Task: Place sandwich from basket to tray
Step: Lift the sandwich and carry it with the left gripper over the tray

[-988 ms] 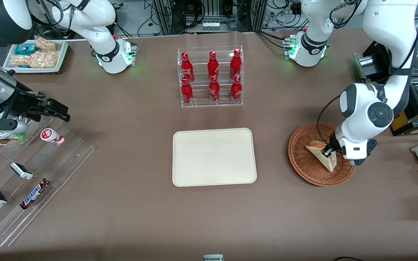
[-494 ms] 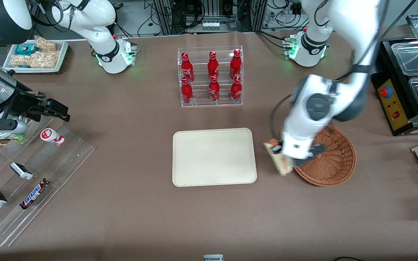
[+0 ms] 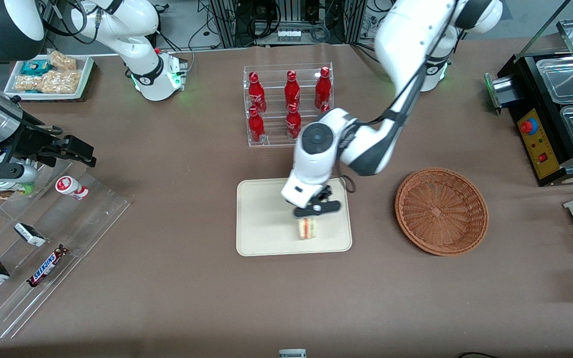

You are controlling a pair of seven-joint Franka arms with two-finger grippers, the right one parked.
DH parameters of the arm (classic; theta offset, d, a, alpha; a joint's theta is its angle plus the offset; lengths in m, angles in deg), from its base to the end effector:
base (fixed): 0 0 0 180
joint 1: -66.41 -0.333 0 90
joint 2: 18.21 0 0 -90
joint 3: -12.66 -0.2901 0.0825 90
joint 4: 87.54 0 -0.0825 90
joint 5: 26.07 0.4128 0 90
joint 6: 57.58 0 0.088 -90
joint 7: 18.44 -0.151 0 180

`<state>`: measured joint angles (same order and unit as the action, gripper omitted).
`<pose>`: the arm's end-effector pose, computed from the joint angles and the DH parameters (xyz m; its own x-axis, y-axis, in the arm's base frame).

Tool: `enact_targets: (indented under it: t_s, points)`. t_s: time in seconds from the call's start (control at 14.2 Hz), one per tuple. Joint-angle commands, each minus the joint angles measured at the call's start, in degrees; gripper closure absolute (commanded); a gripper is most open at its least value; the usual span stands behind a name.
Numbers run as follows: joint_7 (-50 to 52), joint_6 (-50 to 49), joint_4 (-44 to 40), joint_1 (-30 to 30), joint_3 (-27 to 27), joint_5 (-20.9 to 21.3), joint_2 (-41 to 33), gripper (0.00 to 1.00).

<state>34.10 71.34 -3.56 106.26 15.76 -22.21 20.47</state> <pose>0.5491 -0.4989 0.2147 0.9859 0.1438 0.0851 0.1377 -0.9878 0.0733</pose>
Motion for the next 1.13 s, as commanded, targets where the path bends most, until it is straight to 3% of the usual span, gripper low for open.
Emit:
enact_targets:
  t_s: [0.0, 0.35, 0.42, 0.49, 0.56, 1.06]
  points:
    - [0.46, 0.97, -4.27, 2.86, -1.25, 3.41, 3.59, 0.98]
    - [2.13, 2.90, -3.22, 3.57, -1.17, 6.84, 6.58, 0.91]
    - [2.83, 3.78, -2.26, 3.57, -1.17, 7.55, 6.41, 0.75]
    - [4.23, 3.53, -2.33, 3.57, -1.17, 7.82, 6.06, 0.14]
    - [4.50, 3.18, -2.33, 3.57, -1.17, 8.00, 5.10, 0.00]
    - [3.80, -12.36, -2.86, -0.03, -1.25, 5.97, -11.94, 0.00]
